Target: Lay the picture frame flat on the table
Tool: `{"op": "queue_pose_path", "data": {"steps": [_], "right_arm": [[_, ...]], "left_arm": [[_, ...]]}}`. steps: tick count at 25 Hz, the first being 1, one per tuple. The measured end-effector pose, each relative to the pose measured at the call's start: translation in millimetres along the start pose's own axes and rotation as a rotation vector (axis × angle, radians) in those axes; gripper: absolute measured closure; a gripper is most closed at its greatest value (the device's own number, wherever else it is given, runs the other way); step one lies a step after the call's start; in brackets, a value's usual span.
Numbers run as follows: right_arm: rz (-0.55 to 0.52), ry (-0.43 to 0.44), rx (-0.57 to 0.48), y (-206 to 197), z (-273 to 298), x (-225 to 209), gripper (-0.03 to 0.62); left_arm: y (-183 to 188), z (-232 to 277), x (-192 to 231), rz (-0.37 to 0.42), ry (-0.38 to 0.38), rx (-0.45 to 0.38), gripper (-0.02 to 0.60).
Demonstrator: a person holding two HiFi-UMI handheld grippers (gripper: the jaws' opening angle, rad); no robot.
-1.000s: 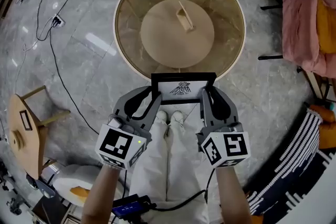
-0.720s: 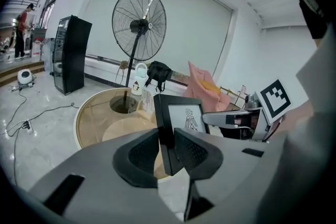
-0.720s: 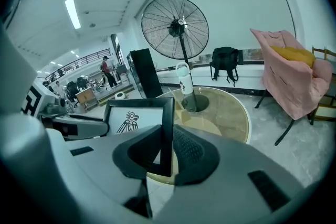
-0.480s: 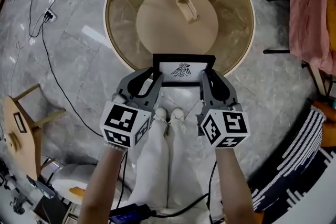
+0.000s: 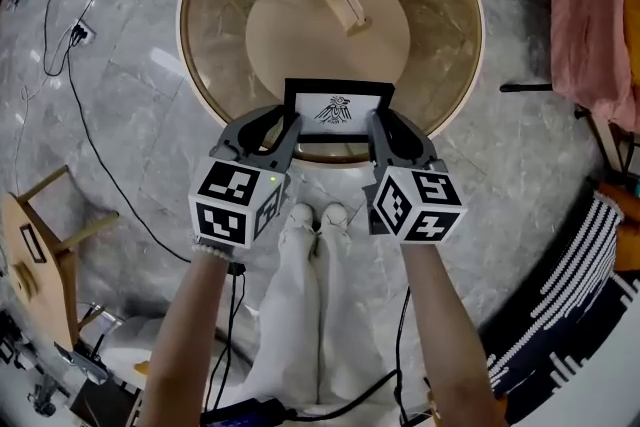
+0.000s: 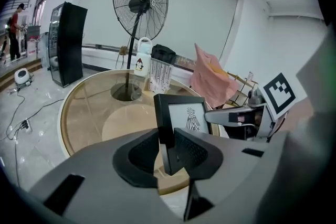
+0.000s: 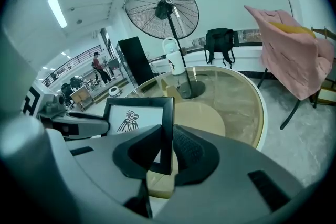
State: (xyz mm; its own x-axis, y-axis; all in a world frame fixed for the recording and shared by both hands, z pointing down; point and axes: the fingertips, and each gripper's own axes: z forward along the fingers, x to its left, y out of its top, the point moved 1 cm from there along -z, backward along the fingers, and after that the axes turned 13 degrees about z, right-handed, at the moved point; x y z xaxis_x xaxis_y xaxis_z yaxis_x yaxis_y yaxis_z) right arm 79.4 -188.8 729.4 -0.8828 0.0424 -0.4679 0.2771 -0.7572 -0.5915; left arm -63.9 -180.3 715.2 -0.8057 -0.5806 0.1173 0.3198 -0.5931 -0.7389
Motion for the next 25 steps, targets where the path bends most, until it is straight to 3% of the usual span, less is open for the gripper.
{"op": "queue_pose_path", "data": {"steps": [5, 15, 21, 25], "right_arm": [[0.016, -0.013, 0.023, -0.4, 18.2, -7.4, 0.507], [0.017, -0.014, 0.064, -0.3, 43.9, -14.4, 0.505], [-0.022, -0.035, 0.075, -3.8, 52.6, -16.9, 0.505], [-0.068, -0.018, 0.047, -0.6, 53.4, -11.7, 0.500]], "left_arm": [[-3.4, 16.2, 8.1, 0.006, 0.017, 0.029, 0.479], [-20.4, 45.6, 24.5, -0.068, 0.039, 0.101, 0.476], [-25.2, 52.7, 26.6, -0.015, 0.094, 0.143, 0.476], [-22.4, 51.3, 24.8, -0.022, 0.072, 0.132, 0.448]]}}
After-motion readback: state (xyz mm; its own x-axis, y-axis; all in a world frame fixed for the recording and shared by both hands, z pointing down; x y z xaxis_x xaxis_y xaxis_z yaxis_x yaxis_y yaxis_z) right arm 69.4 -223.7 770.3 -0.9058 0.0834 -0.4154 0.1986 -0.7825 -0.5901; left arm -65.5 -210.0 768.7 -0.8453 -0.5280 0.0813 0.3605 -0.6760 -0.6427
